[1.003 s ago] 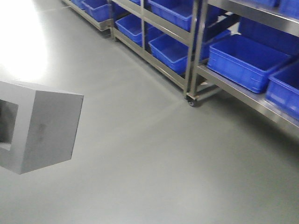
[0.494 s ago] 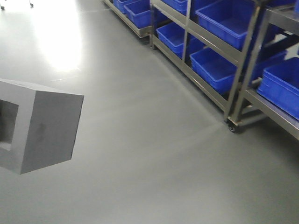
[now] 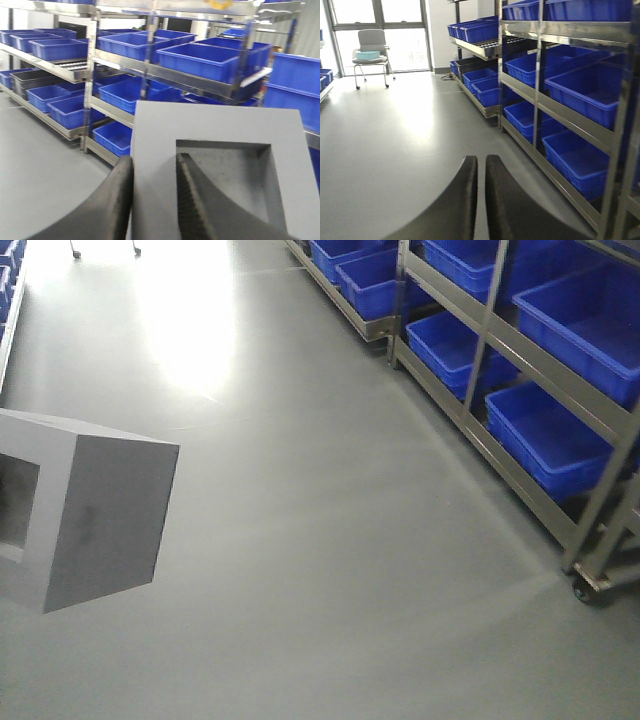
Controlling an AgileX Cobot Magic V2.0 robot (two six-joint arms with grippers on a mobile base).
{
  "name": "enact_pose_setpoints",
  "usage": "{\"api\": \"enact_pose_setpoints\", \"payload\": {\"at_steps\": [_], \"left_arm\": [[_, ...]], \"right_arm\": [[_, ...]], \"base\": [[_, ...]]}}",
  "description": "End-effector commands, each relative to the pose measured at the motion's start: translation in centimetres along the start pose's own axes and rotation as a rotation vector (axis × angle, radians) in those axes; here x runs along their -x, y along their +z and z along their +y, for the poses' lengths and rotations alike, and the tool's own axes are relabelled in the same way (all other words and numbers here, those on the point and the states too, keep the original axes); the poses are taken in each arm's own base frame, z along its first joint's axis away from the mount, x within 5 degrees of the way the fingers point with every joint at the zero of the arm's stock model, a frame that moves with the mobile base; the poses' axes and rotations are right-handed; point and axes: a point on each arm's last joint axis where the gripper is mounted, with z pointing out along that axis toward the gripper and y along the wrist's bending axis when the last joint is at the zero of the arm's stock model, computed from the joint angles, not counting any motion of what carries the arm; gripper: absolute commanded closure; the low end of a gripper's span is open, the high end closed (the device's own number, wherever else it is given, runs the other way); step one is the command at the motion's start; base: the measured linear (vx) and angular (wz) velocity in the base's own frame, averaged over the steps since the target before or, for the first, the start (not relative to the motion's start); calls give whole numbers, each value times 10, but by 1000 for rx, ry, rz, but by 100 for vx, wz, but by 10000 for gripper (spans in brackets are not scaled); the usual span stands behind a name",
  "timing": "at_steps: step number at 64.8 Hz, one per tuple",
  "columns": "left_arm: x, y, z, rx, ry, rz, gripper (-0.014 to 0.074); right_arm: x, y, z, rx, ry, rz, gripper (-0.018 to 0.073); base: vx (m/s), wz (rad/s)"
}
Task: Sort gray base to blue bin
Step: 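Drive down the aisle between the blue bin shelves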
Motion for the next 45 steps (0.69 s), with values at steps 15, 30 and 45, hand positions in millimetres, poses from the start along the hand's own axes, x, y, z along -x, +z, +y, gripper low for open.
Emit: {"api": "enact_pose_setpoints", "payload": {"at_steps": [15, 30, 45], "left_arm": [[20, -2, -3, -11, -20, -134, 602], [20, -2, -3, -11, -20, -134, 602], [20, -2, -3, -11, -20, -134, 602]], "right_arm": [[9, -1, 0, 0, -13, -92, 564], [9, -1, 0, 0, -13, -92, 564], [9, -1, 0, 0, -13, -92, 564]], "base": [[51, 18], [50, 14], [50, 14]]}}
